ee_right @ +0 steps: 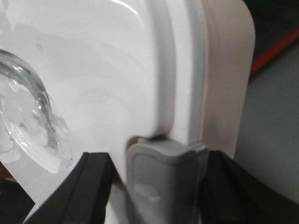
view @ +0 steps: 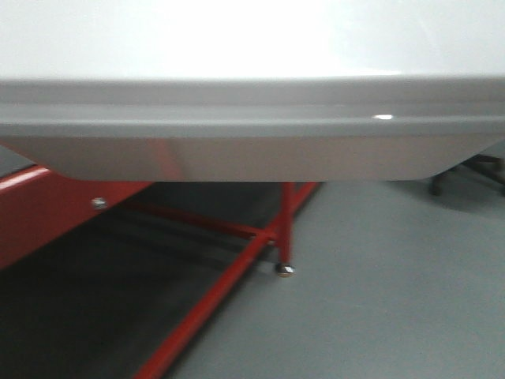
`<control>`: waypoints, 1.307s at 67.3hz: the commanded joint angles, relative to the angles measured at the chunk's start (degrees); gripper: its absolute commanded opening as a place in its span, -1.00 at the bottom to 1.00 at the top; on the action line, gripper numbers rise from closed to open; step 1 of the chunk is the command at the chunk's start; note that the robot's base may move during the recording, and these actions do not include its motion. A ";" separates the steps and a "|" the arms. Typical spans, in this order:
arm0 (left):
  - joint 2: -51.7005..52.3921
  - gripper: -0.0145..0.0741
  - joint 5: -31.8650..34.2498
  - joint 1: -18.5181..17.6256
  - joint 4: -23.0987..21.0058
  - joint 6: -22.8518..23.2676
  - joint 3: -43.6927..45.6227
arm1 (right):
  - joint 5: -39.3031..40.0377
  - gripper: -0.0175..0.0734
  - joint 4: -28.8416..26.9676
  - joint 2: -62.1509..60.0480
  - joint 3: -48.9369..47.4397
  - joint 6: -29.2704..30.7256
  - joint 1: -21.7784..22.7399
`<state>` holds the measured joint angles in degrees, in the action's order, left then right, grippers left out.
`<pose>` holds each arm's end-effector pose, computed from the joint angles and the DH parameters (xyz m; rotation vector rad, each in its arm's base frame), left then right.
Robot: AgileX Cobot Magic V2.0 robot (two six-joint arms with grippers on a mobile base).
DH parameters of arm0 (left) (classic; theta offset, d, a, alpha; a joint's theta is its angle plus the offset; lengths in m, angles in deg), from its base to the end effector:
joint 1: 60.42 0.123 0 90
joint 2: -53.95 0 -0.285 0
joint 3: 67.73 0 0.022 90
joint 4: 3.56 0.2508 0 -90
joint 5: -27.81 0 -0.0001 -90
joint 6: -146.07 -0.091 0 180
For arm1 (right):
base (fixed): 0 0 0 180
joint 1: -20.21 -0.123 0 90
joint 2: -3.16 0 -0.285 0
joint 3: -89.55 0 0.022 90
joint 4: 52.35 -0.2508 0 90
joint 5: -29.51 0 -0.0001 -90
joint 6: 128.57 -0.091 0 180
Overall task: Grab white bin and place on right shelf
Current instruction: 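Carry the bin in both grippers while the base turns away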
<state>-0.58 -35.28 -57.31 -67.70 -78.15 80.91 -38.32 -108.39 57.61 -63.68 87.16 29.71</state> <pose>0.1305 -0.0661 0.3627 0.4731 2.0120 -0.9685 0.1297 0.0492 0.3736 -0.3539 2.1307 0.8617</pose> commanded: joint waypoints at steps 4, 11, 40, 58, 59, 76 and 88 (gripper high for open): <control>0.50 -0.21 -1.20 -0.83 -8.00 -0.81 1.79 | -7.54 0.14 -10.29 -0.59 -1.63 0.36 -0.46; 0.50 -0.21 -1.20 -0.83 -8.00 -0.81 1.79 | -7.54 0.14 -10.29 -0.59 -1.63 0.36 -0.46; 0.50 -0.21 -1.20 -0.83 -8.00 -0.81 1.79 | -7.54 0.14 -10.29 -0.59 -1.63 0.36 -0.46; 0.50 -0.21 -1.20 -0.83 -8.00 -0.81 1.79 | -7.54 0.14 -10.29 -0.59 -1.63 0.36 -0.46; 0.50 -0.21 -1.20 -0.83 -8.00 -0.81 1.79 | -7.54 0.14 -10.29 -0.59 -1.63 0.36 -0.46; 0.50 -0.21 -1.20 -0.83 -8.00 -0.81 1.79 | -7.54 0.14 -10.29 -0.59 -1.63 0.36 -0.46; 0.50 -0.21 -1.20 -0.83 -8.00 -0.81 1.79 | -7.54 0.14 -10.29 -0.59 -1.63 0.36 -0.46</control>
<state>-0.58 -35.28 -57.31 -67.70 -78.15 80.91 -38.32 -108.39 57.61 -63.68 87.16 29.71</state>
